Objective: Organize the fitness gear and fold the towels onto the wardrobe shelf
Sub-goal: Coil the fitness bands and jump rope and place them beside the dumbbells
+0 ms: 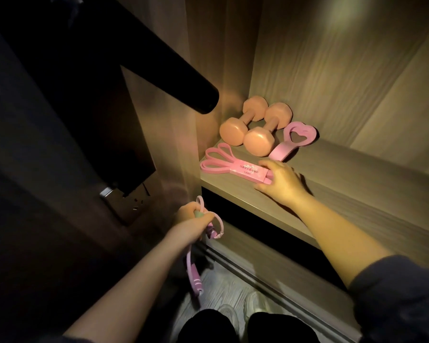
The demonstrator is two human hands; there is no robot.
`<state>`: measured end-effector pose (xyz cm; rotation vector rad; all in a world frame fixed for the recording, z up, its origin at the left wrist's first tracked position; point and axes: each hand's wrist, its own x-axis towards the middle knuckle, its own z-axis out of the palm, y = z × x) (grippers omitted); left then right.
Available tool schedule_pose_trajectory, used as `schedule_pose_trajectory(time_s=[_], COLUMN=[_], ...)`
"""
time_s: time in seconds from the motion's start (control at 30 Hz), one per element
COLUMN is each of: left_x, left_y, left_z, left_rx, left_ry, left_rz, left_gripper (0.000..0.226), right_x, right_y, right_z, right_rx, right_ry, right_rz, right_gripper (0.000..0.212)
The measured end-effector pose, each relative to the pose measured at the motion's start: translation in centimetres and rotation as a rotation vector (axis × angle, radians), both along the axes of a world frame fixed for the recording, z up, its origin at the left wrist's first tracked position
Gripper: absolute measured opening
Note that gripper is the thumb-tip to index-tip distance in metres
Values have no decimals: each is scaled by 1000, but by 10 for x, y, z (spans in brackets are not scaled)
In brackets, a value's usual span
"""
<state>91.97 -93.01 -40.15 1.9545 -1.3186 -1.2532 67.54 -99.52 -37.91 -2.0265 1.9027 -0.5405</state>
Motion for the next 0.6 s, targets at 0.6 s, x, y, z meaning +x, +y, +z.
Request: schedule_pose_trajectory(time_s=[0.6], left_x=[-1], left_y=[1], left_z=[-6], left_rx=[-24], left_ry=[-24], left_rz=[-29], left_gripper=[18], right_x=[4], right_y=[-2], right_z=[-14], right_rx=[-22], right_ry=[-291], right_rz=[-141], right_gripper=[50])
